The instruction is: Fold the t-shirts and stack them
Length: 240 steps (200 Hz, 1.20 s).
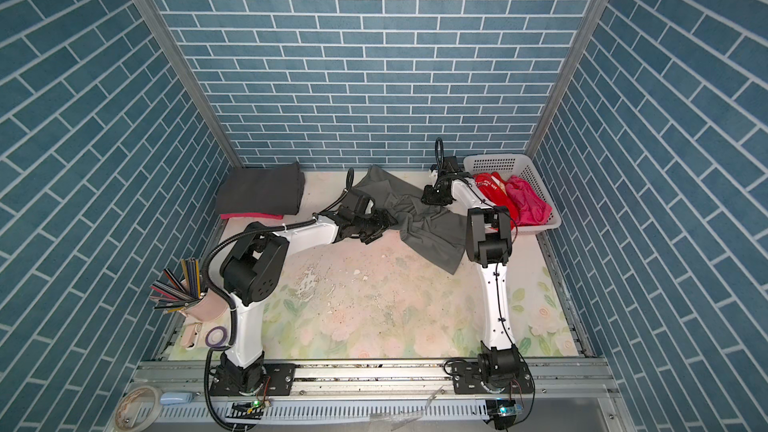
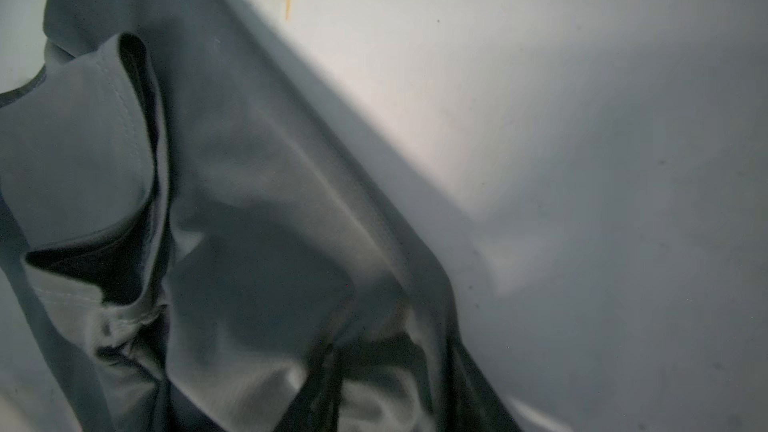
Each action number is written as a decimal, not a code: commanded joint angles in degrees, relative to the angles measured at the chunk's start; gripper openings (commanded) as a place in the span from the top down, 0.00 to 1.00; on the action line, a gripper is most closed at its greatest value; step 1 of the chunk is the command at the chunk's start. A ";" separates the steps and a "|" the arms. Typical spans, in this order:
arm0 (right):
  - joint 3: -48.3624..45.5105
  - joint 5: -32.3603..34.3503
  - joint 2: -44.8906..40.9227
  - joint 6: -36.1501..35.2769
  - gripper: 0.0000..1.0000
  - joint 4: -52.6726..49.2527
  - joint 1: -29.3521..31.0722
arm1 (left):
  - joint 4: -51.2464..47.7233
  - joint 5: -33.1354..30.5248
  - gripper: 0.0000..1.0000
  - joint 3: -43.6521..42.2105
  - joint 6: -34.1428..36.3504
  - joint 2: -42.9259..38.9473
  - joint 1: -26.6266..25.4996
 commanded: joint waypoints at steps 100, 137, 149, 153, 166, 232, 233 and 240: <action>-19.80 0.49 -21.66 3.99 0.16 7.66 -3.76 | -8.28 -9.55 0.42 8.55 5.11 6.76 -6.32; -27.95 -1.45 -28.16 6.20 0.16 12.58 -5.32 | -15.29 -14.94 0.49 14.97 11.66 10.75 -8.06; -29.81 -1.67 -29.45 6.61 0.16 13.51 -5.33 | -16.86 -16.69 0.50 16.90 13.02 11.77 -8.83; -30.24 -1.76 -29.85 6.70 0.16 13.69 -5.37 | -17.31 -17.08 0.52 17.45 13.61 12.06 -9.08; -31.63 -2.04 -31.06 7.01 0.16 14.55 -5.37 | -19.08 -19.43 0.58 19.44 15.92 13.06 -10.14; -37.37 -2.13 -36.12 7.80 0.16 16.59 -6.12 | -24.14 -22.13 1.00 18.32 24.03 12.34 -10.58; -37.40 -2.13 -36.17 7.80 0.16 16.56 -6.10 | -24.20 -22.05 1.00 18.15 24.09 12.19 -10.56; -37.94 -2.06 -36.56 7.81 0.16 16.47 -6.12 | -24.33 -21.64 1.00 16.86 24.73 11.33 -10.20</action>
